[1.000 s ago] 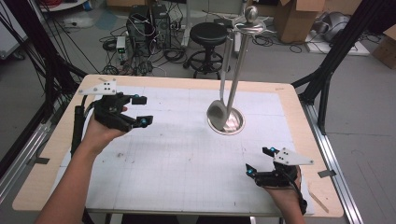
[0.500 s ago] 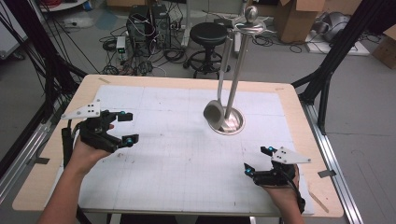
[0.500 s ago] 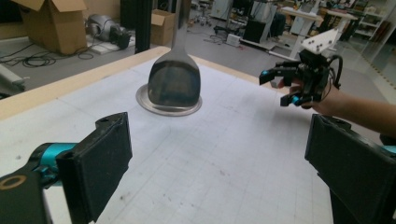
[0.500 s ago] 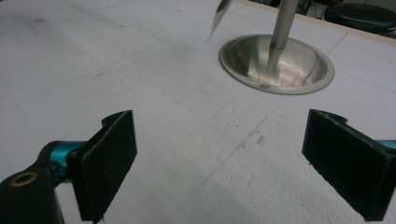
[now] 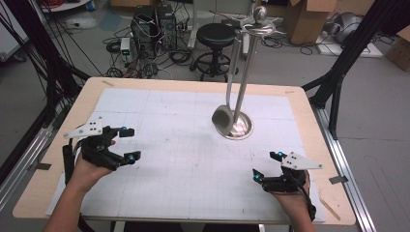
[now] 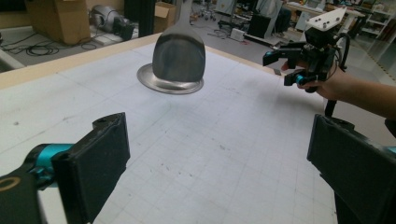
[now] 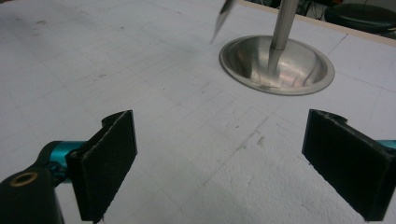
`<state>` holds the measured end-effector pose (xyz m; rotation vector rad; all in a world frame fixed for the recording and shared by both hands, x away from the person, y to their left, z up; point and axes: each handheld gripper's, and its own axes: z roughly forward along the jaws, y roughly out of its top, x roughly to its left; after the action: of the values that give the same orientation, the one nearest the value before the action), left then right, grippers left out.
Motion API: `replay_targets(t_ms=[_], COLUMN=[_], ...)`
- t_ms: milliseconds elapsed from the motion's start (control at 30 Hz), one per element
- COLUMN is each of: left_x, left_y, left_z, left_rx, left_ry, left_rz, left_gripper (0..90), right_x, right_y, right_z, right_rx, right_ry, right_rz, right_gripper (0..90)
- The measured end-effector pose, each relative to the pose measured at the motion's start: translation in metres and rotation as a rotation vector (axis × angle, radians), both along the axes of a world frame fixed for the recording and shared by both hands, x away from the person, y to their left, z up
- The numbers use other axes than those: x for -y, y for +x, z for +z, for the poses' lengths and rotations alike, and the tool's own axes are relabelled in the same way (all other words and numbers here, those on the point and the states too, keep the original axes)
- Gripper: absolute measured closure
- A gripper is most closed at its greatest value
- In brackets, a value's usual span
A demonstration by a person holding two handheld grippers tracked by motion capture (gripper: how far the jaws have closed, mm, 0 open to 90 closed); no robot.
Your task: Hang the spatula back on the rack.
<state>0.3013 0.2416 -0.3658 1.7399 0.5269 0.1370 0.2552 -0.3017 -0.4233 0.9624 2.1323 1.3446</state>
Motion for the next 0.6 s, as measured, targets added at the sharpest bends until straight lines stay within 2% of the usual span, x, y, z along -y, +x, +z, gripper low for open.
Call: replay_targets(t_ms=[167, 200, 267, 367, 467, 600], left_x=[-0.004, -0.004, -0.004, -0.004, -0.005, -0.008], left_y=[-0.008, -0.010, -0.012, -0.011, -0.010, -0.010], left_z=[-0.009, -0.013, -0.018, -0.024, -0.037, -0.045], left_rx=[-0.019, -0.031, -0.034, -0.043, -0.046, -0.052], left_ry=[0.002, 0.016, 0.010, 0.024, 0.056, 0.056], left_rz=[0.005, 0.004, 0.010, 0.020, 0.042, 0.054], left_gripper=[6.0, 5.9, 2.7, 2.5, 1.7, 1.7], right_x=[0.003, 0.005, 0.007, 0.009, 0.010, 0.009], right_y=[-0.001, -0.001, 0.001, 0.002, 0.002, 0.004], right_z=[0.000, -0.001, -0.002, -0.003, -0.003, -0.003], right_rx=[0.003, -0.003, -0.003, -0.007, -0.003, -0.002], right_ry=[0.000, 0.009, 0.010, 0.010, 0.022, 0.022], right_rz=[0.002, -0.007, -0.008, -0.010, -0.012, -0.008], right_gripper=[8.7, 8.7, 8.7, 8.6, 8.7, 8.7])
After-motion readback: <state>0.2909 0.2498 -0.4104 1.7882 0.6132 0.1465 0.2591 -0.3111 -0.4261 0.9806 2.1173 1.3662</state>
